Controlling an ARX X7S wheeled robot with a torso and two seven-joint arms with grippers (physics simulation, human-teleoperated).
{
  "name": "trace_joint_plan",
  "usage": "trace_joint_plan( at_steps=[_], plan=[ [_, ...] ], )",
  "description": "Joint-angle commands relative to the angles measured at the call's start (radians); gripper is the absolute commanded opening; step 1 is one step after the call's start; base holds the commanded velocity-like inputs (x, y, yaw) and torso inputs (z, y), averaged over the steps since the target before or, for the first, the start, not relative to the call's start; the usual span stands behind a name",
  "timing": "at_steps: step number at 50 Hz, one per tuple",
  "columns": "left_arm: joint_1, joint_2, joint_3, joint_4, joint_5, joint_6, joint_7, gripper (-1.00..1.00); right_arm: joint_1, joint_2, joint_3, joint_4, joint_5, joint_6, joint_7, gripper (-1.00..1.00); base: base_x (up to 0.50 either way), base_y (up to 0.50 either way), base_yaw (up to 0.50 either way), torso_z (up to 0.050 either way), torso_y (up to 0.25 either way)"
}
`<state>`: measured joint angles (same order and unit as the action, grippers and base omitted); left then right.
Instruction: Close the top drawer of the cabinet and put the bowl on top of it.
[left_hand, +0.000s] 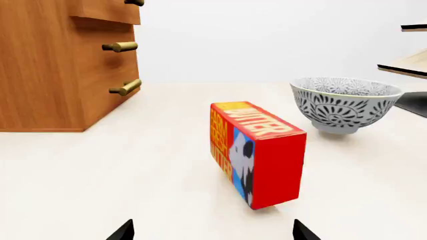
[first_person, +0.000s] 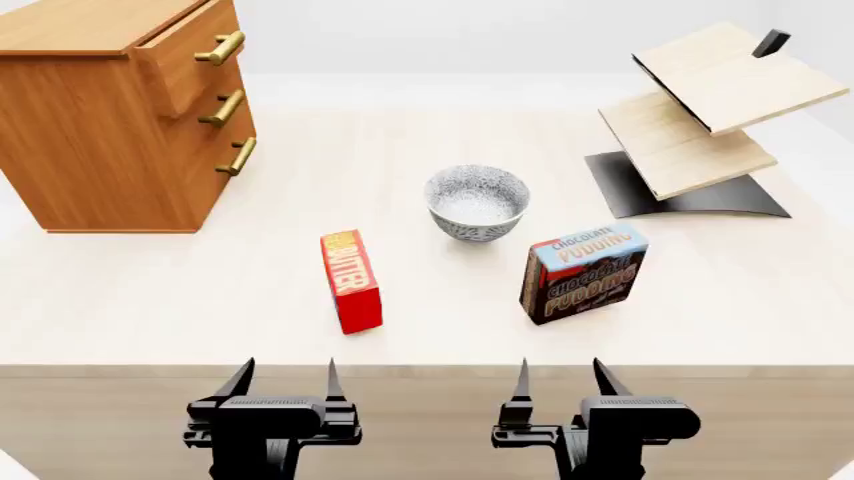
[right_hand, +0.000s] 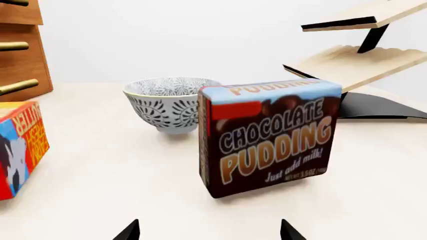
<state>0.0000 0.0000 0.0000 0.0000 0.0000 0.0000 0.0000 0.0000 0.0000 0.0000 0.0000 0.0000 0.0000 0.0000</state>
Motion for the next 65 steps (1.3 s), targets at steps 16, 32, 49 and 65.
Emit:
trace_joint_plan(
  at_steps=[16,32,49,65],
  plan=[
    [-0.002,-0.054,0.062,-0.004,-0.059,0.012,-0.062,1.00,0.009,0.055,-0.072,-0.012,0.041,0.026,0.068,1.00,0.00,0.00,0.00,0.000,0.000],
    [-0.252,-0.083,-0.135,0.702,-0.189,-0.536,-0.028,1.00,0.073,0.154,0.033,-0.858,0.223,0.513,0.117,1.00,0.00,0.00,0.00,0.000,0.000],
    [-0.950,-1.377,0.604,1.041,-0.991,0.000,-1.158,1.00,0.449,1.290,-0.535,-1.047,0.737,-0.150,1.167,1.00,0.00,0.00,0.00,0.000,0.000],
    [-0.887,-1.352,0.633,0.969,-0.894,0.078,-1.116,1.00,0.593,1.333,-0.714,-1.042,0.712,-0.198,1.219,1.00,0.00,0.00,0.00,0.000,0.000]
  ],
)
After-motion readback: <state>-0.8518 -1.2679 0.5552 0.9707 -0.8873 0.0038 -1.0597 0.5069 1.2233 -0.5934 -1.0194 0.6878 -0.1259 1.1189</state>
